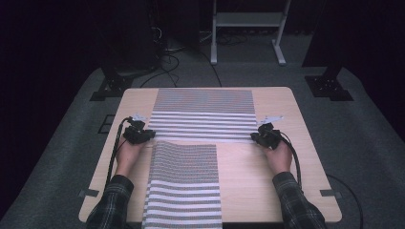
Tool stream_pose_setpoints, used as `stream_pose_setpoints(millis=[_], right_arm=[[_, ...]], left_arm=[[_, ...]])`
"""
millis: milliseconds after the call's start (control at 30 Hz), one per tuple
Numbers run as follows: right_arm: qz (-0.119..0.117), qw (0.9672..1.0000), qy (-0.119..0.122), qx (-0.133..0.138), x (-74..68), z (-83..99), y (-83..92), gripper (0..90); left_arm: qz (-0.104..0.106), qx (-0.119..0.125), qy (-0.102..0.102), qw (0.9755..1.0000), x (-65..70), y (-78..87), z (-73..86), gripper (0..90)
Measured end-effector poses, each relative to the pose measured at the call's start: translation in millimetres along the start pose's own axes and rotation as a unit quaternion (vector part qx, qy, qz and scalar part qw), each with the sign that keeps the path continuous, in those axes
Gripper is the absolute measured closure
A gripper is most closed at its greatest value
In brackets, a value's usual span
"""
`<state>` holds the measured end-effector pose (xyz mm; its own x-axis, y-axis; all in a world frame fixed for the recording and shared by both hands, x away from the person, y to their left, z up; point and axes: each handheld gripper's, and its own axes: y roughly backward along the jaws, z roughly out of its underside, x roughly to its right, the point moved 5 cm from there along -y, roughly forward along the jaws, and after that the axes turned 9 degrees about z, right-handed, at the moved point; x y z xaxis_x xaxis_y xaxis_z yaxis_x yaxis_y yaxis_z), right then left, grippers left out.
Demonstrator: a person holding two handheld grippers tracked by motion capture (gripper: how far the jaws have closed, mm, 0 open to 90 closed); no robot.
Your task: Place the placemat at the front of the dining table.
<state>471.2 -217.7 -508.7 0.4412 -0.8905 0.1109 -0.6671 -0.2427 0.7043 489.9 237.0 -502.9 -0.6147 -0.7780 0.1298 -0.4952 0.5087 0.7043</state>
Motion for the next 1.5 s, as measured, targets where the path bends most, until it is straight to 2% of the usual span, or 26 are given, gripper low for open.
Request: stream_pose_setpoints(millis=[300,467,900,1000,1033,1067,1100,1133,1167,1200,1333,1433,1500], right_arm=[[0.032,0.9994,0.004,-0.010,9.2,-7.0,-6.8,88.3],[0.034,0.9993,-0.013,-0.006,15.8,-5.3,-7.2,88.3],[0.042,0.9989,-0.017,-0.007,23.1,-2.7,-5.9,88.2],[0.040,0.9990,-0.020,-0.006,23.7,-2.5,-5.9,87.4],[0.045,0.9987,-0.024,-0.005,24.7,-2.2,-5.8,79.1],[0.051,0.9983,-0.025,-0.005,26.4,-1.9,-5.6,74.8],[0.044,0.9984,-0.035,-0.005,28.3,-1.3,-5.1,66.9],[0.026,0.9984,-0.049,-0.003,29.8,-1.0,-4.8,60.5],[0.018,0.9982,-0.058,0.001,30.8,-0.6,-3.3,58.8],[0.020,0.9981,-0.058,0.005,31.8,-0.6,-1.0,55.9],[0.016,0.9975,-0.061,0.031,33.2,-1.6,8.5,42.9],[0.005,0.9977,-0.060,0.030,32.8,1.3,11.7,32.8],[0.007,0.9979,-0.058,0.028,32.0,4.2,13.2,27.3]], left_arm=[[0.011,0.003,0.005,0.9999,3.8,-5.4,-4.5,77.2],[0.016,0.001,0.003,0.9999,6.6,-9.0,-7.8,77.1],[0.027,0.005,0.005,0.9996,10.4,-12.6,-9.9,76.7],[0.024,0.004,-0.003,0.9997,11.1,-12.8,-10.0,76.6],[0.023,0.004,-0.005,0.9997,11.5,-13.0,-10.1,76.4],[0.024,0.002,-0.006,0.9997,12.1,-13.0,-10.2,75.8],[0.028,0.002,-0.006,0.9996,12.5,-13.1,-10.5,73.8],[0.029,0.001,-0.006,0.9996,13.0,-13.5,-11.2,70.2],[0.022,0.001,-0.010,0.9997,12.9,-13.4,-11.8,65.4],[0.015,0.003,-0.013,0.9998,12.4,-12.6,-12.4,60.3],[0.011,0.022,-0.008,0.9997,9.5,-3.7,-16.5,47.7],[0.016,0.026,0.000,0.9995,7.8,5.0,-18.3,32.9],[0.019,0.030,0.007,0.9993,6.6,12.1,-18.0,24.8]])
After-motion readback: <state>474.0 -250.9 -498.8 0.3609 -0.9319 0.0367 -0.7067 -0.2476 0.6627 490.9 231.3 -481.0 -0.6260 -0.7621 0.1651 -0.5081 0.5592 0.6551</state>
